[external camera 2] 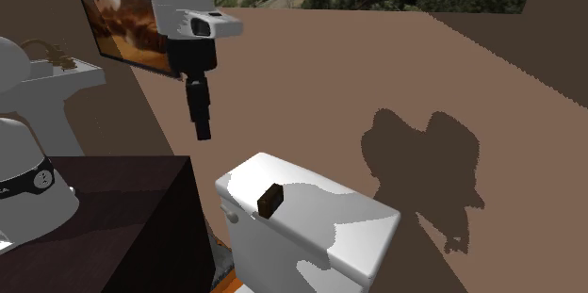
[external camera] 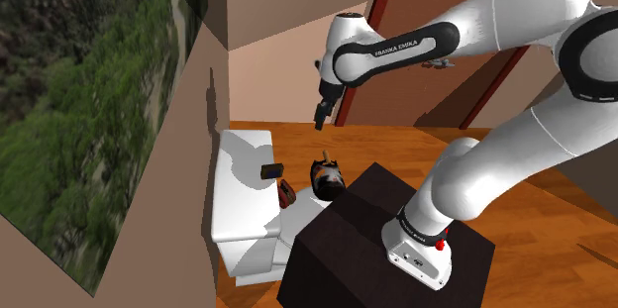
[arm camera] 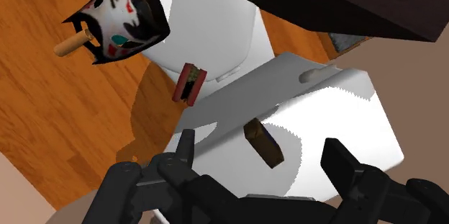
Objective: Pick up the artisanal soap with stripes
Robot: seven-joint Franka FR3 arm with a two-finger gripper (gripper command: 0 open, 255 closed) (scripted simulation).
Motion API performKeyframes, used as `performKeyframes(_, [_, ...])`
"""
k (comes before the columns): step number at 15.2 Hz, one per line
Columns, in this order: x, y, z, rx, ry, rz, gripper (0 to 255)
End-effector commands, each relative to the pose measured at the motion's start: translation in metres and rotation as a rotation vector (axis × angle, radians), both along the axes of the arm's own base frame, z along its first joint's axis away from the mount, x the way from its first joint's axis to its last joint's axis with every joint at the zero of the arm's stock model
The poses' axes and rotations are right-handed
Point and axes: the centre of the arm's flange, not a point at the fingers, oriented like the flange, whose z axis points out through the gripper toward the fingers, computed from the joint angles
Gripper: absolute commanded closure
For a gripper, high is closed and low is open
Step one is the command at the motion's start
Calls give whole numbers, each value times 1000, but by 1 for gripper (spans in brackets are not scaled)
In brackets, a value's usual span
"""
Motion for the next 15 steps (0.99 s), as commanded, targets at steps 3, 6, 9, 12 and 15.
performKeyframes(3, [23,15,-46,-3,-8,140,0])
performKeyframes(6, [39,26,-80,-5,-13,242,0])
performKeyframes(9, [54,39,-114,-7,-17,344,0])
performKeyframes(12, [68,53,-148,-9,-21,446,0])
performKeyframes(15, [80,68,-181,-12,-26,548,0])
